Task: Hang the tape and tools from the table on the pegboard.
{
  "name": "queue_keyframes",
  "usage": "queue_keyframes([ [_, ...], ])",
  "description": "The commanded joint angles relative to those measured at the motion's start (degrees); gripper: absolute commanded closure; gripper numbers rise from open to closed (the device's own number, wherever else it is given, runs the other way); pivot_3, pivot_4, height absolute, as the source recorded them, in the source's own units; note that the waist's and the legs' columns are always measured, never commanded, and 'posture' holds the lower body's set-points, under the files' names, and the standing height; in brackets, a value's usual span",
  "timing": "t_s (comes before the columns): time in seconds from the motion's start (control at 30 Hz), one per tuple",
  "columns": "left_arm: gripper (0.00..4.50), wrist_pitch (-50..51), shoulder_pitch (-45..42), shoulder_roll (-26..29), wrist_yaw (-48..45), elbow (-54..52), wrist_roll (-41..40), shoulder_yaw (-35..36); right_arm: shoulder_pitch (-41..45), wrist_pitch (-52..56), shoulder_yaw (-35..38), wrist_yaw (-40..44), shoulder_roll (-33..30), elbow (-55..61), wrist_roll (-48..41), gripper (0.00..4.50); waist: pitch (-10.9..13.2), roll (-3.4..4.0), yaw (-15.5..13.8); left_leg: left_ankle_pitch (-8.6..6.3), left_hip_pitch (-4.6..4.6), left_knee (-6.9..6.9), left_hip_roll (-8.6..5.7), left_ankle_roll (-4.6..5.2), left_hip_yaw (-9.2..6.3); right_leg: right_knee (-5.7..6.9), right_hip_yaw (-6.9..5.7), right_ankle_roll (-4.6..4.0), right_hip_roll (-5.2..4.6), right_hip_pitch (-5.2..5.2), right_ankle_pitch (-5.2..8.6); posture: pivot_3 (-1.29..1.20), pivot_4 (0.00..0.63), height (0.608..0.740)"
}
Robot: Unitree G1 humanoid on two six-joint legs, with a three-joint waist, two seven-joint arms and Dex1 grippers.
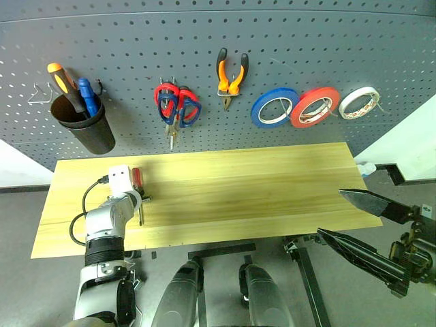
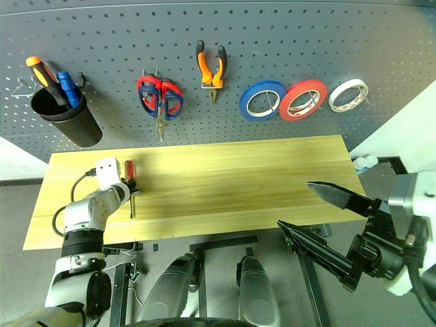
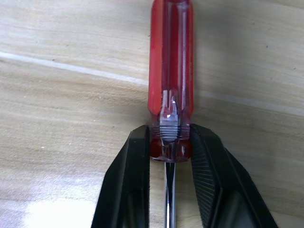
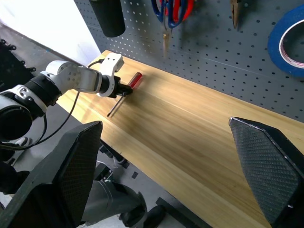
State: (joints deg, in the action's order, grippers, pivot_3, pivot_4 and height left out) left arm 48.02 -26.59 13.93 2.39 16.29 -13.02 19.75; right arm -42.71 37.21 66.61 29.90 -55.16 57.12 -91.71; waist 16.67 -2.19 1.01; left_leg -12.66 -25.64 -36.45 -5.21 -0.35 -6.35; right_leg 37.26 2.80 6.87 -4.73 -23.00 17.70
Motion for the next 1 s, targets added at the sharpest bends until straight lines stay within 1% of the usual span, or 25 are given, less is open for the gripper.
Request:
queue_keyframes([
  [0.03,3.69,0.13,0.52,0.45,0.12,-2.12,0.04,0.04,0.10,-0.26,0.28,-0.12,0.08,0.04,-0.04,0.00,0.00,-0.01,0.03,0.00,0.00,0.01,0.00,0.00,0.00,-0.01,0.00,0.00,0.00,0.00,0.00,-0.17,0.347,0.740],
  [0.27,3.69,0.11,1.35,0.35,-1.74,-5.09,-0.19,-1.54,1.50,-0.61,-2.21,-0.30,0.19,-0.28,2.02,0.00,0.00,0.00,0.05,0.01,0.01,0.15,0.00,-0.01,0.02,-0.06,0.00,0.00,0.00,-0.04,0.00,-0.15,0.331,0.740],
  [0.43,3.69,-0.01,3.83,0.43,-4.97,-8.54,-0.34,-4.15,4.22,-1.02,-5.95,-0.64,0.09,-0.93,4.64,0.00,-0.01,0.01,-0.01,0.03,0.03,0.17,-0.01,-0.04,0.03,-0.04,0.00,0.00,0.00,-0.05,0.00,-0.13,0.311,0.740],
  [0.67,3.69,2.14,6.36,0.17,-7.53,-13.59,-1.40,-5.57,8.06,-1.15,-10.09,-0.35,0.32,-2.13,8.20,0.00,-0.05,0.03,-0.14,0.06,0.09,0.19,-0.01,-0.09,0.05,-0.01,0.00,0.00,0.01,-0.03,-0.01,-0.12,0.283,0.740],
  [0.77,3.69,3.10,6.86,0.07,-10.66,-16.25,-3.39,-6.50,9.49,-1.10,-12.02,-0.21,0.47,-2.54,9.81,0.00,-0.08,0.04,-0.29,0.09,0.11,0.16,-0.02,-0.13,0.04,0.04,-0.02,0.01,0.01,-0.01,-0.01,-0.11,0.272,0.740],
  [0.97,3.69,9.97,5.64,-0.68,-14.64,-20.87,-8.62,-7.17,12.15,-1.31,-15.30,0.18,1.11,-3.24,12.88,0.00,-0.20,0.05,-0.30,0.12,0.19,0.14,-0.03,-0.18,0.04,0.12,-0.02,0.01,0.03,0.04,-0.01,-0.09,0.253,0.740],
  [1.0,3.69,10.65,5.40,-0.71,-15.28,-21.29,-9.36,-7.34,12.60,-1.36,-16.06,0.19,1.25,-3.33,13.55,0.00,-0.20,0.05,-0.30,0.13,0.20,0.14,-0.03,-0.20,0.04,0.15,-0.03,0.01,0.04,0.04,-0.01,-0.09,0.241,0.740],
])
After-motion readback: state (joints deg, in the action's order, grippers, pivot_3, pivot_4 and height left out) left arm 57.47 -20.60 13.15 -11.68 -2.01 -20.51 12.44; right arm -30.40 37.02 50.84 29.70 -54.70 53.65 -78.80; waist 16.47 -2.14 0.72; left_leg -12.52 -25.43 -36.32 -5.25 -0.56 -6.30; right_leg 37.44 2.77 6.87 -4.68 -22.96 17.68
